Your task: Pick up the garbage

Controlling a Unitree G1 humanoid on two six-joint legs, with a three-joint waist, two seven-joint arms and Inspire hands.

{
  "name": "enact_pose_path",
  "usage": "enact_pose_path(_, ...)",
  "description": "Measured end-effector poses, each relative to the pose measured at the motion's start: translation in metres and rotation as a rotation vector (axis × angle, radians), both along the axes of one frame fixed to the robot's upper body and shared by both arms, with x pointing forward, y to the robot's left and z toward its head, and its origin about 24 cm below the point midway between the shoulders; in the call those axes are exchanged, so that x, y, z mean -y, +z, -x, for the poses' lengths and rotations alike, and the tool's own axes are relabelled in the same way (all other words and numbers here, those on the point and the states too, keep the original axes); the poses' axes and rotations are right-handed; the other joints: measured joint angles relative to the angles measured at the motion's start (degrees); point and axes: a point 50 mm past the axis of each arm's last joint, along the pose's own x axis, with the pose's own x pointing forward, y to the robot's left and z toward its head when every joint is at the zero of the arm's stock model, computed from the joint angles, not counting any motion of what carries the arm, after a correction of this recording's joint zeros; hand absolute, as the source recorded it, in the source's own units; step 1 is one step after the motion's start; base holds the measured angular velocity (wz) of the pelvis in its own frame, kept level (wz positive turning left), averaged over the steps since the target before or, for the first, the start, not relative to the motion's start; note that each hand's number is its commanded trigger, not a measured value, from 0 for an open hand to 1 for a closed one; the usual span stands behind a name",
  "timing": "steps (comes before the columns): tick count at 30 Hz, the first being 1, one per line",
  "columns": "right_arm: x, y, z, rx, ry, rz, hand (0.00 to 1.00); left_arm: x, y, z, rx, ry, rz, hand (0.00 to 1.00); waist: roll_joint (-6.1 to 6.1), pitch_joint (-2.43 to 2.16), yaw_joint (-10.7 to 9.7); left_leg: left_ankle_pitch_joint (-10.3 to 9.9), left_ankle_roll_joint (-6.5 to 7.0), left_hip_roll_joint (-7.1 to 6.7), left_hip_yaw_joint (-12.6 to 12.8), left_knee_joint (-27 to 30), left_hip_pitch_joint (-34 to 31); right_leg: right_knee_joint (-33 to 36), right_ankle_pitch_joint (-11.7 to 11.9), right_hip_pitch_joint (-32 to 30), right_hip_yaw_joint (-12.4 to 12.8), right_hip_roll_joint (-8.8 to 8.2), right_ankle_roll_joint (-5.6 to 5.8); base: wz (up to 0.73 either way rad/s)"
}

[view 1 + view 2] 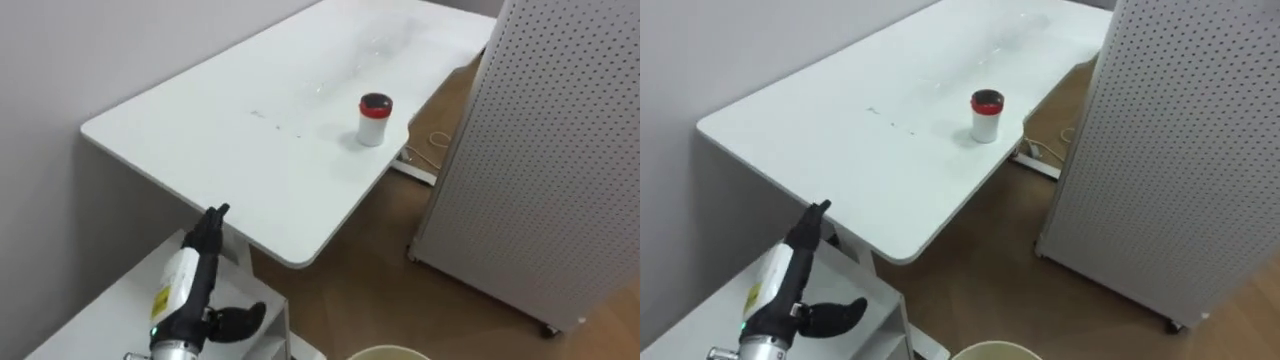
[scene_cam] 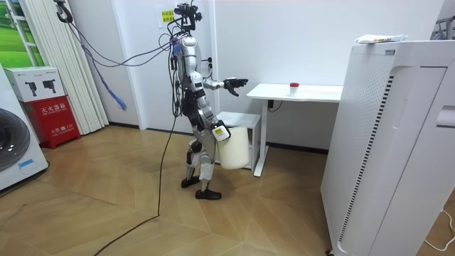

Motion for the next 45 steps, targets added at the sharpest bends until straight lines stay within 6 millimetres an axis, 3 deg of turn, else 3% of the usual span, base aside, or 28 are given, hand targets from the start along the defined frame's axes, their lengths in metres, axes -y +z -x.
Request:
enact_pose_path(5, 0.006, 0.002, -0.002, -0.013, 0.03, 0.021, 1.0, -0.003, 0.005, 0.003, 0.027, 0.057, 0.096, 0.0, 0.12, -0.1, 0.16, 0.46, -0.81, 0.47, 2.07, -1.39, 2.58, -0.08, -0.17, 0.79, 0.26, 0.84, -0.62, -0.21)
enact_pose_path(10, 0.006, 0.002, -0.002, -0.014, 0.052, 0.029, 1.0, -0.006, 0.005, 0.003, 0.032, 0.085, 0.127, 0.0, -0.67, 0.37, -0.29, 0.25, -1.83, 1.87, 3.45, 0.71, 3.01, 0.43, -1.04, 0.63, -0.08, 1.9, -1.96, -0.17)
enact_pose_path(11, 0.004, 0.002, -0.004, -0.009, 0.056, 0.023, 1.0, -0.009, 0.005, 0.003, 0.031, 0.097, 0.143, 0.0, -1.25, 0.74, -0.15, -0.15, -2.43, 2.53, 3.63, 3.11, 2.81, 1.26, -1.93, 0.5, -0.05, 1.79, -2.57, -0.46)
enact_pose_path(14, 0.002, 0.001, -0.003, -0.01, 0.061, 0.018, 1.0, -0.015, 0.006, 0.002, 0.024, 0.118, 0.181, 0.0, -1.77, 0.79, 0.1, -1.12, -3.34, 5.64, 3.2, 13.96, 0.35, 3.72, -5.07, 0.64, 2.11, 3.12, -3.61, -0.45)
enact_pose_path(15, 0.003, 0.001, -0.002, -0.013, 0.061, 0.022, 1.0, -0.016, 0.007, 0.002, 0.026, 0.124, 0.189, 0.0, -1.46, 0.82, 0.1, -0.82, -3.26, 7.36, 1.73, 19.92, -1.49, 4.35, -5.47, 1.28, 3.15, 4.27, -4.41, -0.45)
enact_pose_path(16, 0.003, 0.001, -0.002, -0.014, 0.062, 0.023, 1.0, -0.016, 0.007, 0.002, 0.028, 0.124, 0.189, 0.0, -1.3, 0.89, 0.11, -0.33, -2.93, 8.16, 0.68, 22.83, -2.63, 4.58, -5.41, 1.72, 3.63, 4.87, -4.81, -0.43)
enact_pose_path(17, 0.002, 0.001, 0.0, -0.02, 0.065, 0.024, 1.0, -0.016, 0.008, 0.002, 0.031, 0.122, 0.195, 0.0, -1.39, 0.8, 0.18, 1.49, -2.41, 8.64, -2.38, 27.72, -5.29, 5.42, -5.96, 1.96, 4.68, 5.38, -5.29, -0.28)
enact_pose_path(18, 0.003, 0.001, 0.0, -0.023, 0.062, 0.033, 1.0, -0.014, 0.008, 0.001, 0.03, 0.119, 0.208, 0.0, -1.26, 0.74, 0.0, 1.93, -2.5, 8.0, -5.37, 29.94, -7.83, 5.42, -6.48, 2.42, 5.13, 5.55, -5.89, -0.21)
enact_pose_path(20, 0.005, 0.001, 0.001, -0.026, 0.055, 0.045, 1.0, -0.012, 0.008, 0.001, 0.03, 0.111, 0.213, 0.0, -1.27, 0.74, -0.42, 1.77, -2.56, 6.46, -8.07, 29.96, -12.24, 5.13, -6.82, 2.7, 6.23, 5.64, -6.17, -0.29)
enact_pose_path(21, 0.005, 0.0, 0.002, -0.033, 0.049, 0.053, 1.0, -0.012, 0.007, 0.002, 0.026, 0.114, 0.214, 0.0, -1.67, 0.96, -0.15, 1.79, -2.63, 5.22, -8.46, 27.36, -14.18, 5.07, -6.71, 2.94, 7.36, 5.65, -5.98, -0.63)
enact_pose_path(23, 0.007, 0.0, 0.004, -0.043, 0.042, 0.066, 1.0, -0.012, 0.006, 0.003, 0.024, 0.116, 0.218, 0.0, -1.33, 0.98, -0.04, 2.46, -2.88, 2.91, -10.86, 20.43, -16.36, 4.94, -6.99, 3.57, 8.02, 5.67, -5.93, -0.47)
enact_pose_path(24, 0.008, -0.001, 0.006, -0.05, 0.034, 0.073, 1.0, -0.011, 0.006, 0.003, 0.023, 0.118, 0.228, 0.0, -1.15, 0.83, -0.09, 4.02, -2.77, 1.38, -12.56, 14.38, -17.37, 5.35, -7.84, 3.82, 8.73, 5.67, -5.94, -0.38)
enact_pose_path(25, 0.009, -0.001, 0.008, -0.055, 0.029, 0.082, 1.0, -0.011, 0.006, 0.003, 0.025, 0.117, 0.228, 0.0, -1.08, 0.84, 0.36, 6.9, -2.29, 0.08, -13.66, 8.81, -17.74, 6.23, -8.74, 3.96, 10.09, 5.62, -5.55, -0.46)
enact_pose_path(27, 0.011, -0.001, 0.01, -0.061, 0.026, 0.09, 1.0, -0.011, 0.005, 0.004, 0.021, 0.12, 0.227, 0.0, -0.87, 0.63, 1.15, 11.25, -2.01, -1.15, -14.43, 5.69, -17.23, 7.38, -9.87, 3.93, 12.49, 5.49, -4.31, -0.55)
enact_pose_path(29, 0.011, 0.0, 0.009, -0.062, 0.035, 0.095, 1.0, -0.012, 0.003, 0.007, 0.014, 0.124, 0.228, 0.0, -0.52, 0.21, 1.06, 13.03, -0.8, -2.05, -14.18, 4.68, -15.73, 6.84, -10.35, 4.02, 13.08, 5.03, -3.46, -0.43)
enact_pose_path(30, 0.01, 0.0, 0.009, -0.061, 0.047, 0.099, 1.0, -0.013, 0.003, 0.007, 0.011, 0.128, 0.232, 0.0, -0.64, 0.28, 1.16, 12.69, -0.08, -2.15, -13.54, 5.34, -15.4, 5.94, -10.4, 4.58, 12.18, 4.34, -3.03, -0.33)
enact_pose_path(33, 0.009, 0.0, 0.007, -0.056, 0.065, 0.105, 1.0, -0.017, 0.003, 0.008, 0.009, 0.137, 0.23, 0.0, -0.66, 0.23, 1.17, 10.94, -0.07, -2.29, -13.5, 6.41, -15.3, 3.71, -10.3, 5.76, 10.24, 3.46, -2.62, -0.25)
enact_pose_path(40, 0.008, 0.001, 0.005, -0.05, 0.101, 0.113, 1.0, -0.027, 0.007, 0.007, 0.03, 0.178, 0.26, 0.0, -1.02, 0.35, 1.0, 8.97, -0.34, -3.36, -13.74, 6.66, -13.08, 0.6, -10.97, 9.3, 10.96, 2.61, -1.84, -0.05)
enact_pose_path(45, 0.005, 0.001, 0.005, -0.027, 0.105, 0.104, 1.0, -0.03, 0.007, 0.007, 0.035, 0.198, 0.271, 0.0, -1.88, 0.33, 2.33, 7.75, 0.26, -5.67, -13.81, 6.21, -11.75, 1.95, -12.89, 9.93, 11.02, 0.7, -0.83, 0.02)
